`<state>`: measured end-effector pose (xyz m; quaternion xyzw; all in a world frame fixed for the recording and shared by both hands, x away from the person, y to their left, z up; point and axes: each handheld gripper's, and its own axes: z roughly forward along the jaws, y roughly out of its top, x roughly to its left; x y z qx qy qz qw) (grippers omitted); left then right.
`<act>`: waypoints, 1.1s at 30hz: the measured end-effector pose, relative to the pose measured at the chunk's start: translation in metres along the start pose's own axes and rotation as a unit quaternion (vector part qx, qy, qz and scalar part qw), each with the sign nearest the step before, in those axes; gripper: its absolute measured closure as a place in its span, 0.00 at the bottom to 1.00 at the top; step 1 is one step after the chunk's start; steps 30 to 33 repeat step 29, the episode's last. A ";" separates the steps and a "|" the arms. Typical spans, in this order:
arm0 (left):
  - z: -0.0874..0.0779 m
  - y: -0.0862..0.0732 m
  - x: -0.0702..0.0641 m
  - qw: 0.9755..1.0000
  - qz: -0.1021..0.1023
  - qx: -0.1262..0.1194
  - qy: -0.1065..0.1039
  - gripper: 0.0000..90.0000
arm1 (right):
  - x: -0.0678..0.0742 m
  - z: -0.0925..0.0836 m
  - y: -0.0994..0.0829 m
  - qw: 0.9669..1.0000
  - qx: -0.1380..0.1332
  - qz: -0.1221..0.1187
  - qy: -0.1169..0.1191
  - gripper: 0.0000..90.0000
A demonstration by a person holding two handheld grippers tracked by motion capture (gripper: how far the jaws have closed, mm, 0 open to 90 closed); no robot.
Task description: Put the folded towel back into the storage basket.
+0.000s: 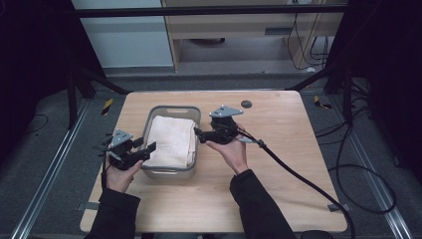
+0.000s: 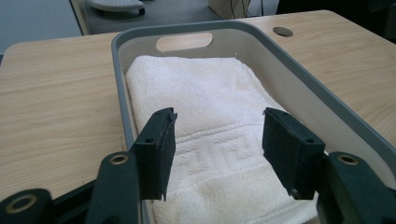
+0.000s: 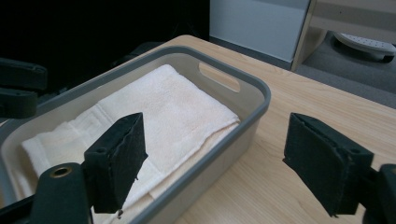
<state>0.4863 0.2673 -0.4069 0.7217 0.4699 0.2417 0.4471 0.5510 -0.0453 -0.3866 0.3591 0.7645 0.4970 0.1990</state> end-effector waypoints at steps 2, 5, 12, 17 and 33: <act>-0.001 -0.002 -0.001 1.000 0.005 0.000 -0.002 0.45 | -0.004 -0.010 -0.005 1.000 -0.003 0.003 0.003 0.21; -0.002 -0.004 -0.003 1.000 0.012 -0.003 -0.002 0.42 | -0.012 -0.026 -0.014 1.000 -0.010 0.005 0.004 0.20; -0.003 -0.011 -0.006 1.000 0.019 -0.003 -0.011 0.35 | -0.034 -0.060 -0.042 1.000 -0.014 0.015 -0.010 0.15; -0.005 -0.016 -0.009 0.999 0.028 -0.004 -0.017 0.32 | -0.050 -0.085 -0.064 0.999 -0.018 0.026 -0.020 0.13; -0.018 -0.034 -0.013 0.999 0.046 -0.007 -0.019 0.27 | -0.073 -0.129 -0.121 0.997 -0.010 0.045 -0.055 0.11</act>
